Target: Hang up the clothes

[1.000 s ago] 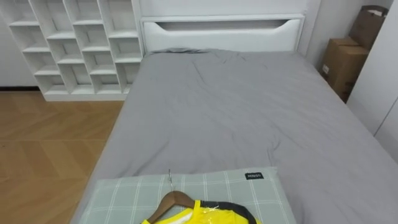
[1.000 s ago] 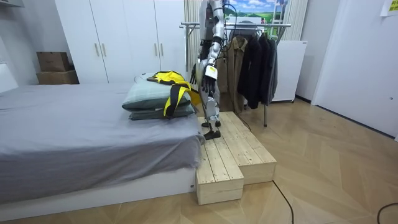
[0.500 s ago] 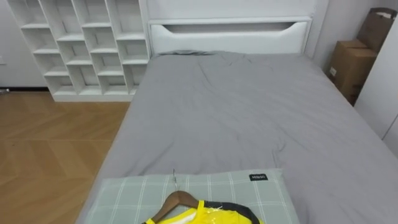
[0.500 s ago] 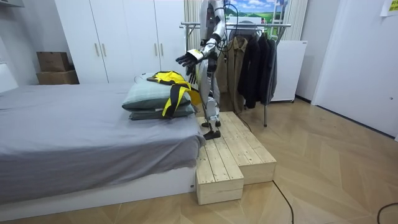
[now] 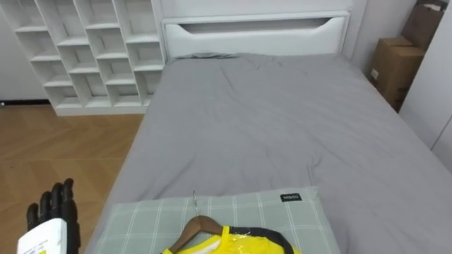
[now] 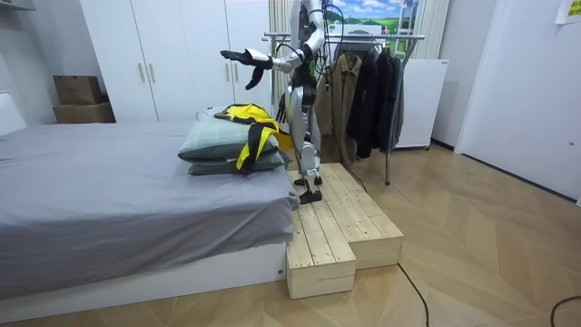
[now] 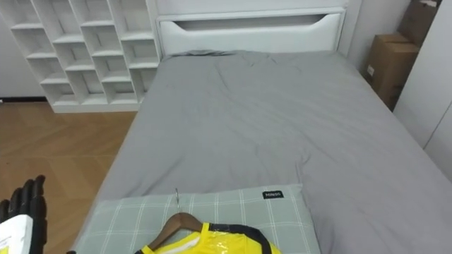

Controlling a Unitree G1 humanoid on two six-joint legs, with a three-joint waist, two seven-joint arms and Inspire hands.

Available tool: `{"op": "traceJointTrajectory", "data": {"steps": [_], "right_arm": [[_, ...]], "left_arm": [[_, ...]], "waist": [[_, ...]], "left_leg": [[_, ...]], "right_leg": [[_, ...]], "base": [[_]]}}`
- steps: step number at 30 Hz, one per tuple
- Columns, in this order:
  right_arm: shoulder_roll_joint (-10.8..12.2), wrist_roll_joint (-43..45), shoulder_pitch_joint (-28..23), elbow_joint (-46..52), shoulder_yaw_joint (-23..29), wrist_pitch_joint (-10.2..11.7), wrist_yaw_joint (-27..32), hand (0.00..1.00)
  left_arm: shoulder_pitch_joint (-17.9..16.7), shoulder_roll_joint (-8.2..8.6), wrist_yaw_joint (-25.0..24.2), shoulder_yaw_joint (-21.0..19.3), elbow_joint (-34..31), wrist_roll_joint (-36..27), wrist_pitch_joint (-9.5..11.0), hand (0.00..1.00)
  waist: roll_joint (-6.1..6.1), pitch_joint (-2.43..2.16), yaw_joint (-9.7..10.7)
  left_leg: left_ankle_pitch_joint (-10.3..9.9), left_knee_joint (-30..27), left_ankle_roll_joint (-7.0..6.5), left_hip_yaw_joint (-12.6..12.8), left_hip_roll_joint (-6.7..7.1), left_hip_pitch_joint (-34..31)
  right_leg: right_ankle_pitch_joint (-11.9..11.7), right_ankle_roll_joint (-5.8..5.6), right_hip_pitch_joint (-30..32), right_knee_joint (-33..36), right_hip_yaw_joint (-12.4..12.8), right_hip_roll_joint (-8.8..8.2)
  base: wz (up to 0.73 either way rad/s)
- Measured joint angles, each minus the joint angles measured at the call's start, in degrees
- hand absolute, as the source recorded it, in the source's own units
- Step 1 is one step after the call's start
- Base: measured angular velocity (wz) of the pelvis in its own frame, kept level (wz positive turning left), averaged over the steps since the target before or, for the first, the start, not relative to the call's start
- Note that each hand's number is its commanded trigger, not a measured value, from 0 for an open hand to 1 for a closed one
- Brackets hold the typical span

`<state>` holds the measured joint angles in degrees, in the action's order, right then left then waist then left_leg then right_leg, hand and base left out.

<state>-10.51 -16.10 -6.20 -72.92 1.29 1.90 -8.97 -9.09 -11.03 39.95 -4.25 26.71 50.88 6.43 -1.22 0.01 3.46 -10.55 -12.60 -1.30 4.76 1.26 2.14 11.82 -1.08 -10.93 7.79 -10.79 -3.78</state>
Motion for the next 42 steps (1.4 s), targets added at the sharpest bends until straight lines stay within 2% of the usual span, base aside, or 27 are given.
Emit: {"op": "traceJointTrajectory", "data": {"steps": [3, 7, 10, 14, 21, 25, 32, 37, 42], "right_arm": [[-0.18, -0.4, 0.56, -0.35, -0.01, 0.0, -0.22, 0.0], [-0.54, -0.78, 0.64, -0.63, -0.05, 0.02, -0.47, 0.0], [-0.58, -1.04, 0.6, -0.66, 0.0, 0.02, -0.63, 0.0], [-0.58, -1.61, 0.66, -0.77, 0.12, 0.04, -1.4, 0.0], [-0.58, -2.24, 0.64, -0.88, 0.13, 0.03, -2.14, 0.0], [-0.55, -4.87, 0.52, -0.88, 0.07, -0.23, -2.4, 0.0], [-0.24, -9.42, -0.67, -0.76, 0.11, -0.71, -1.69, 0.0], [-0.24, -9.35, -0.45, -0.8, 0.24, -0.73, -1.6, 0.0], [-0.24, -8.72, -0.11, -1.07, 0.01, -0.77, -1.67, 0.0]], "left_arm": [[0.51, 0.0, -0.05, 1.31, 0.0, 0.07, -0.01, 0.0], [2.27, 0.0, -0.12, 2.78, 0.0, -0.04, -0.04, 0.0], [3.31, 0.0, -0.16, 3.0, 0.17, 0.05, -0.03, 0.0], [3.33, 0.01, -1.87, 3.7, 0.31, 0.05, -0.07, 0.0], [3.36, 0.01, -4.33, 5.25, 1.63, -0.23, -0.27, 0.0], [3.37, 0.01, -4.46, 6.54, 1.99, -0.72, -1.26, 0.0], [6.77, -0.01, -5.51, 6.97, 4.56, -0.67, -1.88, 0.0], [7.06, -0.01, -7.33, 8.5, 7.18, -0.67, -2.43, 0.0], [8.23, 0.05, -9.85, 9.93, 10.34, -0.68, -4.08, 0.0]], "waist": [[-0.49, 0.25, 0.85], [-1.18, 0.22, 1.09], [-1.18, 0.21, 1.5], [-0.96, 0.27, 2.68], [-0.68, 0.15, 3.14], [-0.49, 0.15, 4.11], [0.23, -0.33, 4.34], [0.58, -0.1, 4.51], [0.97, 0.12, 4.83]], "left_leg": [[0.0, 0.02, 0.0, 0.05, 0.0, -0.01], [0.0, 0.34, 0.0, 0.92, -0.13, 0.33], [0.01, 0.45, 0.01, 1.23, -0.27, 0.59], [0.01, 0.5, 0.01, 1.43, -0.33, 0.77], [0.01, 0.79, 0.01, 2.57, -0.55, 0.69], [0.01, 0.84, 0.01, 3.04, -0.64, 0.25], [0.02, 0.83, -0.01, 3.47, -0.66, -0.48], [0.03, 0.89, -0.03, 3.86, -0.65, -0.78], [0.2, 0.66, -0.25, 4.0, -0.69, -2.5]], "right_leg": [[-0.05, -0.01, 0.07, 0.0, 0.14, 0.0], [-0.05, -0.01, 0.13, -0.01, 0.95, 0.01], [-0.1, 0.04, 0.12, -0.01, 1.19, 0.07], [-0.11, 0.05, 0.08, 0.04, 1.36, 0.08], [-0.11, 0.06, 0.87, 0.42, 2.13, 0.13], [-0.12, 0.06, 1.91, 1.0, 2.83, 0.11], [-0.24, 0.01, 2.67, 1.0, 3.21, 0.1], [-0.36, -0.09, 2.81, 1.0, 3.7, 0.08], [-0.57, -0.11, 4.44, 1.05, 3.96, 0.1]], "base": [[-0.01], [-0.09], [-0.07], [-0.01], [-0.07], [-0.08], [-0.01], [-0.04], [0.0]]}}
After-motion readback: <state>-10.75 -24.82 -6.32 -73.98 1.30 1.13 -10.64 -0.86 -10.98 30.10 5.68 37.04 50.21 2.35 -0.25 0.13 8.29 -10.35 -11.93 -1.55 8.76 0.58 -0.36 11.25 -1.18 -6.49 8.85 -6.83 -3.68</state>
